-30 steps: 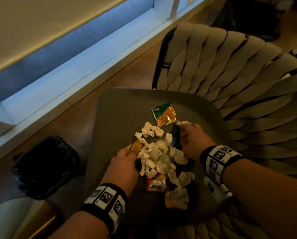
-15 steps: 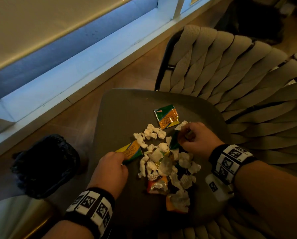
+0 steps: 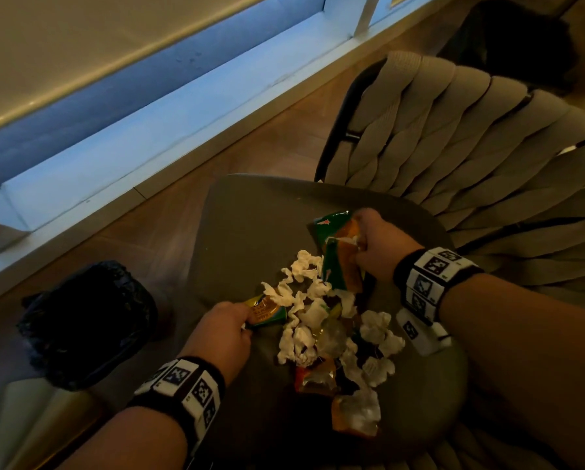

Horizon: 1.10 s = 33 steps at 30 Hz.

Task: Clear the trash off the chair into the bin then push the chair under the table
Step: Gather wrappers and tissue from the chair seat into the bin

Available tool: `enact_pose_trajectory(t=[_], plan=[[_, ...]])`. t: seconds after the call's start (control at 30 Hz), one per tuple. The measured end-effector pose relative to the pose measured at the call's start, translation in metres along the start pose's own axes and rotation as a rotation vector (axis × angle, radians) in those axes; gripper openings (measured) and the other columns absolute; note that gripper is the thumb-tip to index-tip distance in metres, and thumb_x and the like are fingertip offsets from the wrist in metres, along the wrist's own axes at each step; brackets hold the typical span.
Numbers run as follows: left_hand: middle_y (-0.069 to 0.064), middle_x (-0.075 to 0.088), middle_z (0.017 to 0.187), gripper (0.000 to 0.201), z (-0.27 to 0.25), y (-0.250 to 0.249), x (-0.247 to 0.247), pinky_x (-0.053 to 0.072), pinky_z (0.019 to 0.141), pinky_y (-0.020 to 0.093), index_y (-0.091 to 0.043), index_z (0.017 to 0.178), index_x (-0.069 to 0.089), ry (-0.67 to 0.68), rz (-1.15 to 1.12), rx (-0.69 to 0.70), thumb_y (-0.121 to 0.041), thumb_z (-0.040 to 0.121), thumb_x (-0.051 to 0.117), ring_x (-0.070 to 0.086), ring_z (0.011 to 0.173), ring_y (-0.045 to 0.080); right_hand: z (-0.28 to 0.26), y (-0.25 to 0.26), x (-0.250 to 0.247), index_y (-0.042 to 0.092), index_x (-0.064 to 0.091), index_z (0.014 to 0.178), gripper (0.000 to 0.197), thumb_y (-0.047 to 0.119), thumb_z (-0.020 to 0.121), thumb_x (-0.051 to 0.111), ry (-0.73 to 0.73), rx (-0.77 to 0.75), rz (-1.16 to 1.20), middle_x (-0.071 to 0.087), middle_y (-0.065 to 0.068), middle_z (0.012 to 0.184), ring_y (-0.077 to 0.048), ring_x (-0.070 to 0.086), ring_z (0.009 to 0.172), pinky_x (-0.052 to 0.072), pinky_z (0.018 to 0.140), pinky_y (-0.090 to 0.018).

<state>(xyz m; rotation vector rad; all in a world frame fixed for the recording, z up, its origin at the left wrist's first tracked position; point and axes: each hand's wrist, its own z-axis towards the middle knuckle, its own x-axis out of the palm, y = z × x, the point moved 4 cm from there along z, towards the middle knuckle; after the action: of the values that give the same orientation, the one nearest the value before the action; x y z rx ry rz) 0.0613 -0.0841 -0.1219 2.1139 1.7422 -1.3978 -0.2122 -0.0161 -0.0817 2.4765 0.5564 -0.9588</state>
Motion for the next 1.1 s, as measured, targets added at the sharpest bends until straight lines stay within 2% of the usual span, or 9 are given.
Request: enact_pose_trajectory(t=[0.07, 0.2, 0.3, 0.5, 0.63, 0.77, 0.87, 1.0, 1.1], plan=[[-0.004, 0.053, 0.109, 0.015, 0.003, 0.001, 0.001, 0.041, 0.087, 0.020, -0.028, 0.100, 0.063, 0.002, -0.020, -0.006, -0.020, 0.089, 0.059, 0.055, 0.099, 0.012, 0.008, 0.010, -0.001, 0.026, 0.019, 0.151, 0.084, 0.016, 0.084, 0.069, 0.014, 0.016, -0.024, 0.051, -0.010, 0.139, -0.027, 0.055, 0.120, 0.051, 0.088, -0.037], [-0.005, 0.051, 0.108, 0.013, 0.006, 0.002, 0.001, 0.041, 0.087, 0.020, -0.029, 0.096, 0.060, 0.023, -0.039, -0.001, -0.018, 0.090, 0.058, 0.053, 0.097, 0.011, 0.019, 0.021, -0.002, 0.024, 0.039, 0.141, 0.072, 0.033, 0.078, 0.074, -0.051, 0.042, 0.015, 0.044, -0.013, 0.137, -0.034, 0.051, 0.121, 0.050, 0.096, -0.045], [-0.007, 0.048, 0.105, 0.014, 0.007, 0.003, 0.001, 0.039, 0.084, 0.018, -0.031, 0.093, 0.058, 0.032, -0.055, 0.009, -0.018, 0.090, 0.058, 0.050, 0.092, 0.009, 0.022, 0.022, 0.001, 0.028, 0.042, 0.136, 0.069, 0.039, 0.076, 0.073, -0.043, 0.072, -0.031, 0.038, -0.012, 0.137, -0.038, 0.047, 0.123, 0.047, 0.100, -0.053], [-0.006, 0.050, 0.108, 0.016, 0.003, 0.003, -0.003, 0.041, 0.086, 0.018, -0.034, 0.089, 0.055, 0.029, -0.097, 0.025, -0.018, 0.089, 0.059, 0.052, 0.095, 0.009, 0.015, 0.028, 0.007, 0.022, 0.061, 0.104, 0.021, 0.027, 0.085, 0.066, -0.011, -0.032, -0.057, 0.060, -0.003, 0.106, -0.024, 0.060, 0.097, 0.055, 0.084, -0.042], [-0.009, 0.049, 0.105, 0.017, -0.012, 0.005, -0.009, 0.040, 0.087, 0.016, -0.030, 0.100, 0.063, 0.024, -0.080, 0.090, -0.018, 0.088, 0.059, 0.053, 0.098, 0.008, 0.001, 0.019, 0.005, 0.032, 0.057, 0.093, 0.014, 0.018, 0.089, 0.058, -0.035, -0.066, -0.048, 0.059, 0.003, 0.090, -0.017, 0.059, 0.085, 0.047, 0.066, -0.031], [-0.013, 0.048, 0.100, 0.019, -0.030, 0.012, -0.013, 0.036, 0.085, 0.011, -0.029, 0.101, 0.064, 0.022, -0.045, 0.151, -0.018, 0.087, 0.059, 0.052, 0.100, 0.006, -0.006, 0.011, 0.003, 0.031, 0.055, 0.107, 0.026, 0.011, 0.090, 0.056, 0.039, 0.003, 0.090, 0.058, 0.001, 0.099, -0.013, 0.058, 0.083, 0.048, 0.058, -0.025], [-0.016, 0.047, 0.100, 0.020, -0.036, 0.020, -0.013, 0.034, 0.076, 0.004, -0.039, 0.094, 0.057, 0.041, -0.078, 0.136, -0.019, 0.088, 0.059, 0.047, 0.094, -0.001, -0.001, 0.010, -0.006, 0.027, 0.056, 0.115, 0.028, 0.012, 0.092, 0.053, -0.002, 0.064, 0.148, 0.058, -0.003, 0.106, -0.016, 0.058, 0.083, 0.046, 0.051, -0.023], [-0.017, 0.046, 0.101, 0.020, -0.028, 0.022, -0.009, 0.034, 0.072, 0.007, -0.041, 0.092, 0.052, 0.055, -0.085, 0.125, -0.022, 0.090, 0.058, 0.047, 0.093, -0.001, -0.001, 0.019, -0.028, 0.024, 0.061, 0.117, 0.027, 0.016, 0.094, 0.049, -0.135, 0.056, 0.310, 0.063, -0.008, 0.099, -0.025, 0.063, 0.084, 0.050, 0.054, -0.027], [-0.016, 0.045, 0.101, 0.018, -0.022, 0.023, -0.006, 0.035, 0.075, 0.011, -0.040, 0.093, 0.053, 0.049, -0.074, 0.112, -0.023, 0.090, 0.058, 0.048, 0.092, 0.000, -0.007, 0.049, -0.023, 0.031, 0.058, 0.121, 0.032, 0.015, 0.094, 0.051, 0.045, -0.037, 0.325, 0.062, -0.002, 0.104, -0.020, 0.063, 0.089, 0.058, 0.067, -0.033]])
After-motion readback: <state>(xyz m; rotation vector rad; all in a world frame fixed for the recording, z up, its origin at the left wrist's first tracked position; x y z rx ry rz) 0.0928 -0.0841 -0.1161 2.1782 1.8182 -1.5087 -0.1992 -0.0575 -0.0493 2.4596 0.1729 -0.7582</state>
